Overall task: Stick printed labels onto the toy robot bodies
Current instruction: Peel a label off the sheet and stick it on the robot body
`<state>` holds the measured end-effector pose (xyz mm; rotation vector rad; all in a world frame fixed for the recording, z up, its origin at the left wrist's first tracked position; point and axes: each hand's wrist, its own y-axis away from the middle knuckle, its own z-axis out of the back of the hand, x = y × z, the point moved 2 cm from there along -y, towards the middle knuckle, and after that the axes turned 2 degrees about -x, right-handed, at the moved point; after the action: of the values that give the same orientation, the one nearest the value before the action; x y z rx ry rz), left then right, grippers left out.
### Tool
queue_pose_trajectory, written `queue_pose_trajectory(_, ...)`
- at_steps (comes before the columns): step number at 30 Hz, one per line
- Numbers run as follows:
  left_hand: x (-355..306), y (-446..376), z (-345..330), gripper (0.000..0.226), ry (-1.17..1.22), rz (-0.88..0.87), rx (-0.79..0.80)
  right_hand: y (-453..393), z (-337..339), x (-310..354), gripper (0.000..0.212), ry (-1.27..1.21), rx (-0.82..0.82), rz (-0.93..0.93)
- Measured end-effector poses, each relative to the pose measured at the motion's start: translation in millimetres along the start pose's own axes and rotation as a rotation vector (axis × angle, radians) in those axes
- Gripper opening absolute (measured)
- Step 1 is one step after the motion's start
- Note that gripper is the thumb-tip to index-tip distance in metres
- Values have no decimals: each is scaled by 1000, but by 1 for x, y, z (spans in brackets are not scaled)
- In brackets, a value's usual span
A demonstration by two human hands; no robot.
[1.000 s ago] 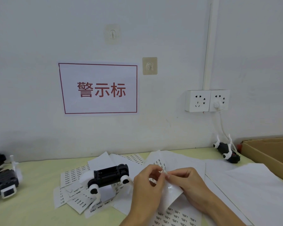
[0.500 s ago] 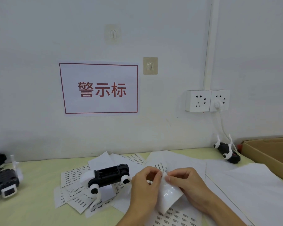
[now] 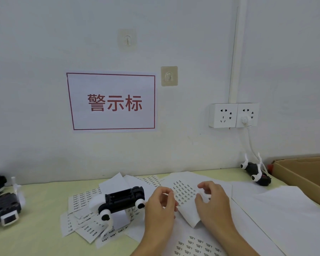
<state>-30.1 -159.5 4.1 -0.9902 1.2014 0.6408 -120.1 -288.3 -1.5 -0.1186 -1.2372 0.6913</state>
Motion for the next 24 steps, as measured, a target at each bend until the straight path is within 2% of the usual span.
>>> queue_pose_trajectory(2, 0, 1, 0, 16, -25, -26, -20, 4, 1, 6, 21, 106, -49, 119)
queue_pose_trajectory(5, 0, 2, 0, 18, -83, -109, -86, 9, 5, 17, 17, 148, -82, 397)
queue_pose_trajectory(9, -1, 6, -2, 18, -137, -207, -98, 20, 0, 31, 29, 33, 88, 619)
queue_pose_trajectory(15, 1, 4, 0, 20, -110, -213, -152, 26, -6, 34, 46, 21, 258, 611)
queue_pose_trajectory(24, 3, 2, 0, 21, -114, -213, -127, 27, -5, 37, 49, 42, 313, 558)
